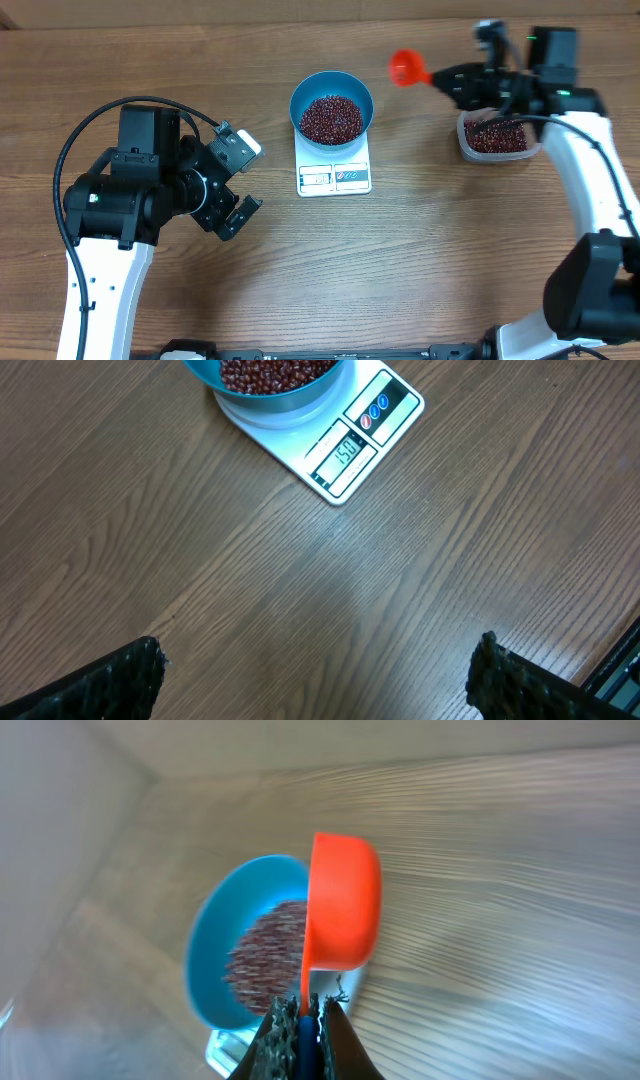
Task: Scoop item into bowl and weigh 150g on scale
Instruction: 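Carry the scoop back to the bean tub and tip out leftover beans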
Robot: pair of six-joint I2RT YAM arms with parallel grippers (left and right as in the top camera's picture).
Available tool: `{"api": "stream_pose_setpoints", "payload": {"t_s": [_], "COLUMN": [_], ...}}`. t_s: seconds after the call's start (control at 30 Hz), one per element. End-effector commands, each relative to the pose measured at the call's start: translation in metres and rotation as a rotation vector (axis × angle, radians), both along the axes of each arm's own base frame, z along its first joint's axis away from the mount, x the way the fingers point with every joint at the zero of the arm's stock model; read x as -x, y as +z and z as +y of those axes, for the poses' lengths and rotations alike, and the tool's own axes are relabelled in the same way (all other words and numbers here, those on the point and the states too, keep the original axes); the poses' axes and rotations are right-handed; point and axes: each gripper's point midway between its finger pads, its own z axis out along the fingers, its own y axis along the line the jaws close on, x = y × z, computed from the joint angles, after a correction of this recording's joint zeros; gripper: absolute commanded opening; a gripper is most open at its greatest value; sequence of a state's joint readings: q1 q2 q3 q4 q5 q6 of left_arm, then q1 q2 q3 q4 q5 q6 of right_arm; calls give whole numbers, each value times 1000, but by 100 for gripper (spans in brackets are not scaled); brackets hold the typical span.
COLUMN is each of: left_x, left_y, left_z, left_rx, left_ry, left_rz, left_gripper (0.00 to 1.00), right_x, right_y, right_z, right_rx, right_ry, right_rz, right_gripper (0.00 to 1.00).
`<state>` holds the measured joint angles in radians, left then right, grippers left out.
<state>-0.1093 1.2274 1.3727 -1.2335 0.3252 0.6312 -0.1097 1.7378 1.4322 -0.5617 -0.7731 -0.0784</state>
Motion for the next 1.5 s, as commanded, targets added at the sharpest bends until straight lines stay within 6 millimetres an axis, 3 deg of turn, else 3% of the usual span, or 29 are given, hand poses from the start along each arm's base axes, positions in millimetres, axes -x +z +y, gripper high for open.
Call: {"api": "stream_pose_setpoints", "payload": {"t_s": [0.0,0.17,0.23,0.57,0.8,1.0,1.27,1.47], "left_x": [0,0,0,0,0,0,0,0], "left_y": [-2,-2,-2,-2,-2,-2,-2,-2], "left_z": [-1,-1,-1,-1,-1,-1,0,-1], "left_rx": [3,3,3,3,3,3,3,3], "left_ry": [6,6,6,6,6,6,6,6], "left_rz": [10,10,10,10,10,10,10,10], "left_gripper": [100,100,100,100,100,99,100,100], "right_x": [0,6,15,47,50,53,52,50], "right_y": [16,-6,-16,-52,-43,-41,-34,-14], "right_z": [-52,-131,-144,-175,-175,-179,-169,-148], "right_rx": [6,136,192,484,587,781,984,959], "right_ry": [-116,-326,-333,-399,-426,-474,-497,-518], "right_rz": [-23,45,71,245,237,257,243,183], "right_gripper": [4,4,4,4,4,4,4,4]}}
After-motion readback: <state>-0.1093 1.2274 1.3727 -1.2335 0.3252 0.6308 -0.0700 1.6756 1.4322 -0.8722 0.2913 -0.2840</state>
